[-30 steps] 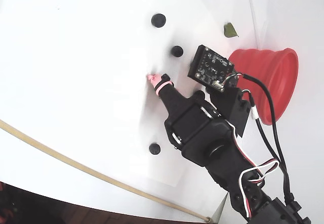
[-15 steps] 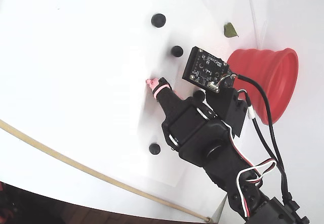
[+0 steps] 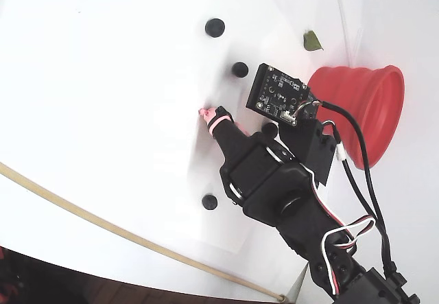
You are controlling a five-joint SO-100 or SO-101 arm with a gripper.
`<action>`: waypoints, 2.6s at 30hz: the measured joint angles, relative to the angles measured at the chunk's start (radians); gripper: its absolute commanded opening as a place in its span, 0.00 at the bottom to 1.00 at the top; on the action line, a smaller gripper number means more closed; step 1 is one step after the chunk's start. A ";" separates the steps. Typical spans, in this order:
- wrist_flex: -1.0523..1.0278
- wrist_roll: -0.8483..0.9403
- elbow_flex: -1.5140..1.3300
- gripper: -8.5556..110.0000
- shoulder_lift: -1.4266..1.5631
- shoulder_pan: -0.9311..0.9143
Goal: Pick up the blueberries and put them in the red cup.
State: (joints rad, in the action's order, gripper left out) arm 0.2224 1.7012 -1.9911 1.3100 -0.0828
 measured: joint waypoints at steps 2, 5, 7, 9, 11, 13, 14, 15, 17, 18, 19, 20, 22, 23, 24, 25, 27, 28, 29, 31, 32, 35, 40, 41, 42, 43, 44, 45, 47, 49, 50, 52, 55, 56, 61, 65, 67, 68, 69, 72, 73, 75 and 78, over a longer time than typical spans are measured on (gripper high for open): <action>0.000 0.006 0.000 0.18 0.009 0.000; 0.000 0.008 0.000 0.18 0.031 0.000; 0.000 0.008 0.000 0.18 0.048 0.000; 0.000 0.008 -0.015 0.18 0.072 -0.003; 0.000 0.008 -0.032 0.18 0.097 -0.009; -0.009 0.014 -0.044 0.18 0.118 -0.015; -0.014 0.017 -0.051 0.18 0.129 -0.015; -0.018 0.018 -0.055 0.18 0.140 -0.017; -0.018 0.020 -0.063 0.18 0.161 -0.018; -0.018 0.020 -0.064 0.18 0.169 -0.018; -0.018 0.020 -0.066 0.18 0.178 -0.018; -0.018 0.020 -0.066 0.18 0.189 -0.021; -0.018 0.020 -0.066 0.18 0.212 -0.028; -0.020 0.020 -0.066 0.18 0.222 -0.032; -0.026 0.020 -0.067 0.18 0.232 -0.035; -0.037 0.020 -0.074 0.18 0.245 -0.040; -0.043 0.020 -0.081 0.18 0.262 -0.044; -0.048 0.020 -0.081 0.18 0.270 -0.048; -0.049 0.020 -0.081 0.18 0.275 -0.049; -0.052 0.020 -0.081 0.18 0.285 -0.052; -0.054 0.025 -0.081 0.18 0.290 -0.054; -0.054 0.034 -0.081 0.18 0.314 -0.064; -0.054 0.037 -0.081 0.19 0.367 -0.077; -0.054 0.037 -0.081 0.19 0.377 -0.077; -0.054 0.037 -0.081 0.19 0.388 -0.077; -0.054 0.037 -0.081 0.19 0.399 -0.078; -0.054 0.037 -0.081 0.19 0.410 -0.080; -0.058 0.037 -0.081 0.19 0.420 -0.083; -0.071 0.037 -0.081 0.19 0.437 -0.091; -0.074 0.037 -0.081 0.19 0.448 -0.100; -0.074 0.037 -0.081 0.19 0.451 -0.103; -0.074 0.037 -0.081 0.19 0.454 -0.110; -0.074 0.037 -0.081 0.19 0.454 -0.126; -0.074 0.037 -0.081 0.19 0.454 -0.130; -0.074 0.034 -0.081 0.19 0.454 -0.150; -0.074 0.023 -0.081 0.19 0.454 -0.170; -0.074 0.017 -0.081 0.19 0.454 -0.178; -0.074 0.015 -0.078 0.19 0.454 -0.183; -0.074 0.012 -0.072 0.19 0.454 -0.186; -0.074 0.003 -0.051 0.19 0.454 -0.198; -0.074 0.002 -0.044 0.19 0.454 -0.204; -0.074 -0.003 -0.029 0.19 0.454 -0.213; -0.074 -0.011 -0.008 0.19 0.454 -0.229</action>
State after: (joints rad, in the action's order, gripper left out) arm 0.1488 1.6904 -1.9988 1.7641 -0.3114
